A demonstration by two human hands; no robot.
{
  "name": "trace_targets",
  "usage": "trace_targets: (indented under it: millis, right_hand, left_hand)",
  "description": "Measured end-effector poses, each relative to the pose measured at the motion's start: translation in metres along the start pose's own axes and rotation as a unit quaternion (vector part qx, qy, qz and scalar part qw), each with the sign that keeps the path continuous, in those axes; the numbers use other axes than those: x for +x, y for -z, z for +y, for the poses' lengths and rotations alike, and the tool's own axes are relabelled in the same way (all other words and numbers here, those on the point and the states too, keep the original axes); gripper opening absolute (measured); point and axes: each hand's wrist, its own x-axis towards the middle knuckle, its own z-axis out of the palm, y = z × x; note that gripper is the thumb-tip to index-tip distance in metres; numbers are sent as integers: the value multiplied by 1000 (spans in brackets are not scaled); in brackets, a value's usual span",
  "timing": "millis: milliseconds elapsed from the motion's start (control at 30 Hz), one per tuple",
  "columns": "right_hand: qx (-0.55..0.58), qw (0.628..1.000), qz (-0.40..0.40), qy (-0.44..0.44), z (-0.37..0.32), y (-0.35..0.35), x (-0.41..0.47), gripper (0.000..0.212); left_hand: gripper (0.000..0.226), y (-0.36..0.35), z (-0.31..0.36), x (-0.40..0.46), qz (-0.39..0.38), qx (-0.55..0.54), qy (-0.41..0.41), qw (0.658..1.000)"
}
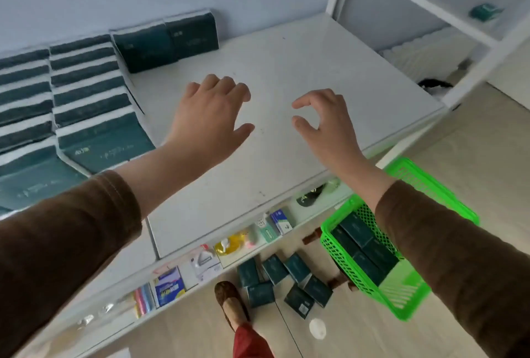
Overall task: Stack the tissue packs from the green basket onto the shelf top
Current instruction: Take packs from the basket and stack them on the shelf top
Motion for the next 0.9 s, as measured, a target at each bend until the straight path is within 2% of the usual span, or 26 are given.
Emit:
trace_targets:
  millis: [100,200,433,600,700,900]
  right_hand:
    - [-23,999,39,-10,22,54,-69,19]
    - [-40,997,44,-47,60,105,-127,14]
    - [-90,981,-52,-166,174,167,-208,14]
    - [-45,966,-123,-222,268,157,-242,18]
    - [-28,939,-210,-273,333,134,-255,30]
    - [-60,877,-340,-334,436,66,-252,63]
  left_hand:
    - [42,-2,69,-33,9,-51,-20,998]
    - [40,-12,142,-49,-2,-87,-47,995]
    - [41,-74,273,-54,-75,-124,-97,985]
    - [41,-158,336,-44,-180,-106,-106,972]
    - [43,-222,363,-35,-245,-100,-99,959]
    - [59,-349,395,-14,-373,-3,-140,917]
